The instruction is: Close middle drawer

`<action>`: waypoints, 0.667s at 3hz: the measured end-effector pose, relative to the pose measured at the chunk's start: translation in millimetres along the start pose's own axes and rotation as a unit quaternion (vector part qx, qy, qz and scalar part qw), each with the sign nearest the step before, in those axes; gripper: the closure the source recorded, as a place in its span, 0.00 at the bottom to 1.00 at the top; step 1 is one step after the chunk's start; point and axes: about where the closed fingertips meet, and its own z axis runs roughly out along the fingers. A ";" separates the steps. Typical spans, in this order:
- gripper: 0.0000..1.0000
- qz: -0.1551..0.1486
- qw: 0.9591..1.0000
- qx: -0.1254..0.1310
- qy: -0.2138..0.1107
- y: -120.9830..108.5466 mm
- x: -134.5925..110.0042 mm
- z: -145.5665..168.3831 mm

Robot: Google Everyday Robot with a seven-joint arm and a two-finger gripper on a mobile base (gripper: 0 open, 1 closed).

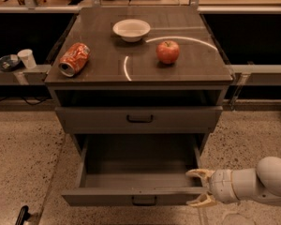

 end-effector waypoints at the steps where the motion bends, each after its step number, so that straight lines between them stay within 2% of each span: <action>1: 0.70 -0.004 1.000 -0.019 0.023 15.1 39.6 29.3; 2: 0.95 -0.010 0.999 -0.028 0.043 25.0 60.1 46.3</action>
Offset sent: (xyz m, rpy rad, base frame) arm -0.0184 -0.0078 -0.1075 -0.1377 0.0417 0.0486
